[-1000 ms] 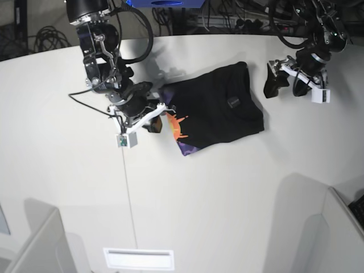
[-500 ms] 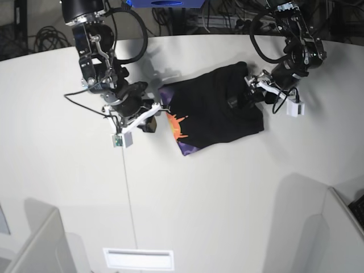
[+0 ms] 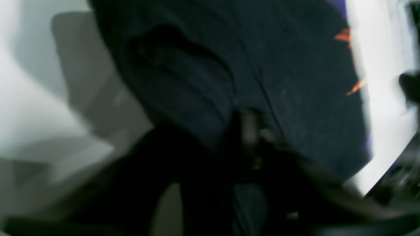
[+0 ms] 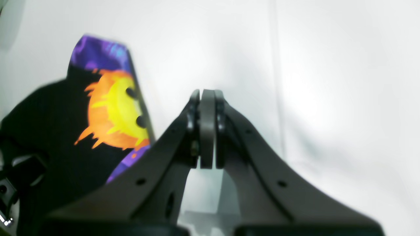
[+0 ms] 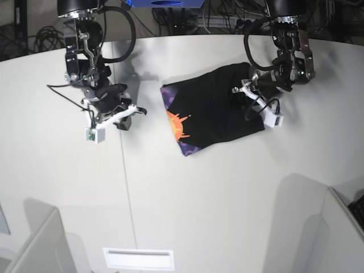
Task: Fold the T-shirt properly
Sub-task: 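Grasp the bundle's edge with the left gripper, then rotate and drag the folded bundle with the left gripper, then release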
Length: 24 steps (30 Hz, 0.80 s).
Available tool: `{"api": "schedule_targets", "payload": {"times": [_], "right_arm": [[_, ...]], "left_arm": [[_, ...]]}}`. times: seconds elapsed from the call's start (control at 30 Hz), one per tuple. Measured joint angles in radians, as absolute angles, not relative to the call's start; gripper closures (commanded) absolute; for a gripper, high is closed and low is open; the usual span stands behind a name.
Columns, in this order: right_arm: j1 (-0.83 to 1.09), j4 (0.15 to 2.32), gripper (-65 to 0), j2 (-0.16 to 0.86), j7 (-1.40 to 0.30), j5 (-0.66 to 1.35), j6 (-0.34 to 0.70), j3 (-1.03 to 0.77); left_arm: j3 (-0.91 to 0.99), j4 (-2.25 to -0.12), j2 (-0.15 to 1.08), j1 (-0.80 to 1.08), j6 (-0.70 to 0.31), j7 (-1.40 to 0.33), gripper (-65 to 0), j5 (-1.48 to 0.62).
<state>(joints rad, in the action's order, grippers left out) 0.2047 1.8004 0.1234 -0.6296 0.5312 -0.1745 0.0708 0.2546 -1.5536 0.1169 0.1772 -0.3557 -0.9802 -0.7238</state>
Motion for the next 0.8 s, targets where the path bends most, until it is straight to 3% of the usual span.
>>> {"api": "schedule_targets", "payload": {"times": [0.07,0.47,0.67,0.8], "right_arm": [[0.229,1.807,0.0,0.12,-0.632,0.534,-0.174,0.025],[0.342,1.855,0.0,0.117,-0.63,0.53,-0.173,-0.231],[0.397,1.855,0.0,0.092,-0.633,0.531,-0.173,-0.317],[0.42,1.855,0.0,0.022,-0.633,0.53,-0.173,-0.413]], "left_arm": [[0.164,-1.554,0.16,0.15,-0.336,-0.978,0.0,-0.704],[-0.548,-1.552,0.513,-0.206,-0.29,-0.992,0.0,-0.681],[-0.894,-1.54,0.537,-0.464,-0.287,-1.0,0.0,-0.662],[-1.115,-1.565,0.523,-0.601,-0.29,-0.989,0.0,-0.583]]}}
